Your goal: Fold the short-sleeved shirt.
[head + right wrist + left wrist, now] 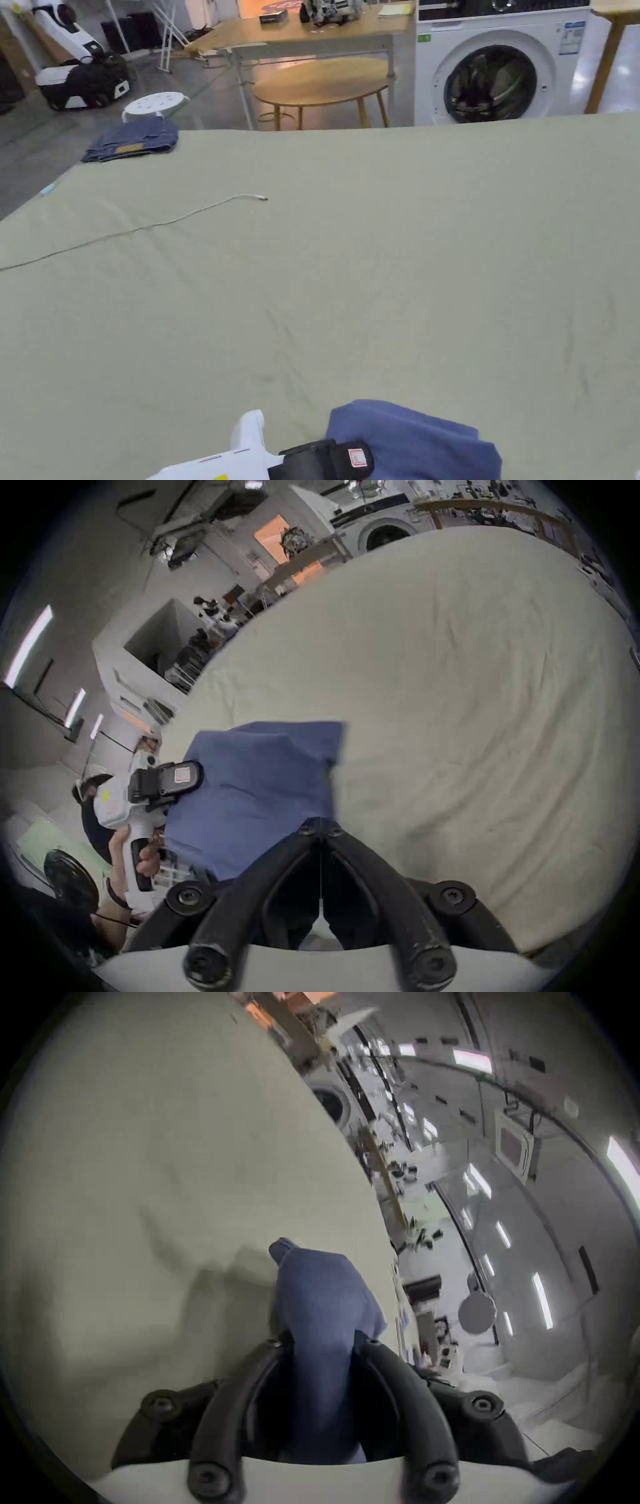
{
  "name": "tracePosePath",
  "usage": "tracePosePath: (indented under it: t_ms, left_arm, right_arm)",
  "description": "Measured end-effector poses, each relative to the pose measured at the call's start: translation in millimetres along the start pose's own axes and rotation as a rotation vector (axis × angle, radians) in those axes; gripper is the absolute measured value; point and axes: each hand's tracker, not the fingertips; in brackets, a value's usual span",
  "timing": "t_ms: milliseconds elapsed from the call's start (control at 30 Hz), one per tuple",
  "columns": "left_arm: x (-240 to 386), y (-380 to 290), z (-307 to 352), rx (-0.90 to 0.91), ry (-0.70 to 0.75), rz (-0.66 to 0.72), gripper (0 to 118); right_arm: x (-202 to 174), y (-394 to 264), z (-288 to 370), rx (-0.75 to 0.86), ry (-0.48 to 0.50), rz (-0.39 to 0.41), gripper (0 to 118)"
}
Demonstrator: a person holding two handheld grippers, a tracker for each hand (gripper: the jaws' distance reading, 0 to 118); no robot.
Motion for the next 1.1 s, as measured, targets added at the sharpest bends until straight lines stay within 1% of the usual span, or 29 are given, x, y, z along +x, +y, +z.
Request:
tracePosePath:
  t_ms: [67,167,200,233,267,333,400,433,467,500,533,567,667,700,767,833,900,967,1000,1033,1100]
  left_arm:
    - [-11.9,25.4,56.2,0.098,0.092,-0.031,23]
    - [-47.0,65.7,141.1,0.212,0.215,-0.004,23]
    - [-54.7,77.8,170.3,0.259,0.305,0.032,23]
    - [-56.2,85.9,193.4,0.29,0.407,0.037,23]
    - [-41.8,87.2,203.6,0.321,0.479,-0.015,23]
    - [-44.5,99.4,221.7,0.34,0.567,-0.064,23]
    - [-57.3,112.8,223.1,0.383,0.542,-0.051,23]
    - [-62.8,120.4,218.2,0.366,0.535,-0.074,24]
    - [-62.1,125.0,211.1,0.356,0.531,-0.08,30]
    - [-60.1,128.8,209.4,0.343,0.65,-0.136,50]
    - [-52.0,131.3,206.9,0.359,0.735,-0.186,72]
    - [-45.6,135.6,211.2,0.388,0.791,-0.22,85]
    - [-8.3,137.6,230.0,0.5,0.864,-0.354,87]
    - [6.7,133.7,233.0,0.512,0.828,-0.367,87]
    - [45.8,121.8,234.3,0.551,0.787,-0.48,87]
    - [79.7,105.4,230.6,0.598,0.778,-0.608,87]
    - [114.4,84.0,218.0,0.663,0.746,-0.717,87]
    - [148.2,56.8,199.7,0.697,0.643,-0.802,87]
    - [158.6,44.3,189.4,0.72,0.548,-0.803,87]
    - [167.8,33.4,179.0,0.732,0.462,-0.79,87]
    - [188.6,12.5,156.5,0.75,0.351,-0.797,87]
  right_arm:
    - [-3.0,4.4,7.9,0.017,-0.009,0.02,0]
    - [-10.7,9.5,10.2,0.01,-0.048,0.08,0]
    - [-12.1,10.7,9.7,-0.009,-0.054,0.097,0]
    - [-14.4,11.8,7.4,-0.024,-0.052,0.112,0]
    - [-15.7,12.3,5.8,-0.031,-0.051,0.125,0]
    - [-17.8,13.1,-0.6,-0.036,-0.044,0.14,0]
    - [-22.0,14.4,-8.3,-0.037,-0.039,0.148,0]
    - [-24.1,14.2,-10.4,-0.035,-0.038,0.146,0]
    - [-25.9,14.3,-11.0,-0.034,-0.032,0.145,0]
    - [-27.7,14.3,-9.8,-0.027,-0.025,0.149,0]
    - [-29.7,14.5,-6.2,-0.009,-0.023,0.157,0]
    - [-31.0,15.5,-1.7,0.012,-0.024,0.171,0]
    - [-34.7,23.3,16.8,0.115,-0.087,0.25,0]
    - [-35.2,26.5,22.3,0.151,-0.11,0.274,0]
    - [-38.1,36.0,36.7,0.254,-0.148,0.309,0]
    - [-44.3,47.7,52.3,0.355,-0.157,0.345,0]
    - [-55.3,56.9,68.1,0.459,-0.193,0.406,0]
    - [-69.9,61.6,84.7,0.583,-0.253,0.49,0]
    - [-75.7,62.6,91.2,0.638,-0.279,0.517,0]
    - [-82.4,64.4,97.5,0.677,-0.299,0.534,0]
    - [-89.9,68.0,105.6,0.728,-0.33,0.548,0]
